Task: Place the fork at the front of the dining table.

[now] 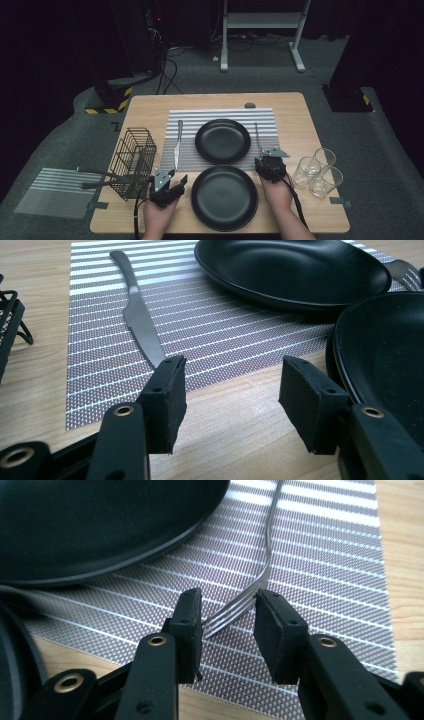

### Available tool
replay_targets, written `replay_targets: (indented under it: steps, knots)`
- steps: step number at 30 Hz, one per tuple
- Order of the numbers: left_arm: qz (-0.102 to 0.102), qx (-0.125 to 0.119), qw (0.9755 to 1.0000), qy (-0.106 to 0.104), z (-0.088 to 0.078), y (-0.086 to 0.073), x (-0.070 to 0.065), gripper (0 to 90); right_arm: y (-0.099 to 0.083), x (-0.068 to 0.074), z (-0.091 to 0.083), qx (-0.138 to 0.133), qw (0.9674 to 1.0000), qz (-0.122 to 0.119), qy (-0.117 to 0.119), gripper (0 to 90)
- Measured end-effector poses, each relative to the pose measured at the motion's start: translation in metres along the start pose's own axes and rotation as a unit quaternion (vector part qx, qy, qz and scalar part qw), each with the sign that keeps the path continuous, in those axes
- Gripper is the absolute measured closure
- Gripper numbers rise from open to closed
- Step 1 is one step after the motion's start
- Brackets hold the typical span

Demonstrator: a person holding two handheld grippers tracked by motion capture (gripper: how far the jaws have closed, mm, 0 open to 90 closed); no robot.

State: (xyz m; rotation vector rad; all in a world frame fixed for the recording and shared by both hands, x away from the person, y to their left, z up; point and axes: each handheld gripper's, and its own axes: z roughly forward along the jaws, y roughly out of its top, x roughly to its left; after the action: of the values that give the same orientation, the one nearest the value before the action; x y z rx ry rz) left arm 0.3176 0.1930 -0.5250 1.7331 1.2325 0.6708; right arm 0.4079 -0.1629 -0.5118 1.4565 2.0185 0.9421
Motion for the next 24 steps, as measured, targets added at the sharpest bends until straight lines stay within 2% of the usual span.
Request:
replay_targets:
  steps: [1,2,3,4,5,7,10,11,18,19,20,24]
  knots:
    - [-0.001,0.0,1.0,0.002,0.0,0.0,-0.001,44.1,0.002,-0.002,-0.003,-0.003,1.0,-0.008,0.004,63.4]
    - [-0.012,-0.002,0.9999,0.005,0.0,0.0,-0.002,44.0,0.003,-0.001,-0.005,-0.011,0.9999,-0.002,0.001,63.9]
    - [-0.014,-0.002,0.9999,0.003,0.0,-0.001,-0.002,44.1,0.006,-0.002,-0.008,-0.011,0.9999,-0.006,0.004,64.9]
    - [-0.005,-0.001,1.0,0.002,0.0,0.0,-0.001,44.0,0.008,-0.002,-0.008,-0.02,0.9998,-0.005,0.002,66.2]
    - [0.0,0.001,1.0,0.002,0.0,0.0,0.0,44.1,0.011,-0.002,-0.01,-0.015,0.9999,-0.006,0.005,68.3]
    - [-0.001,0.0,1.0,0.002,0.0,0.0,0.0,44.1,0.015,-0.001,-0.01,-0.026,0.9996,-0.006,0.002,75.4]
    - [0.0,0.001,1.0,0.0,0.0,0.0,0.0,44.1,0.021,0.001,-0.006,-0.026,0.9995,-0.018,-0.003,81.7]
    - [0.0,0.001,1.0,0.0,0.0,0.0,0.0,44.1,0.022,0.002,-0.005,-0.017,0.9996,-0.022,0.0,82.4]
    - [-0.002,-0.002,1.0,-0.001,0.0,0.0,0.0,44.0,0.02,0.005,0.007,-0.005,0.9997,-0.019,-0.01,82.1]
    - [-0.001,-0.001,1.0,0.0,0.0,0.0,0.0,44.1,0.02,0.004,0.007,0.003,0.9997,-0.021,-0.006,81.5]
    - [-0.003,-0.001,1.0,0.001,0.0,0.0,0.0,44.1,0.019,0.004,0.009,-0.004,0.9997,-0.021,-0.009,81.3]
    - [-0.003,-0.001,1.0,0.001,0.0,0.0,0.0,44.1,0.019,0.003,0.007,0.005,0.9997,-0.024,-0.005,81.0]
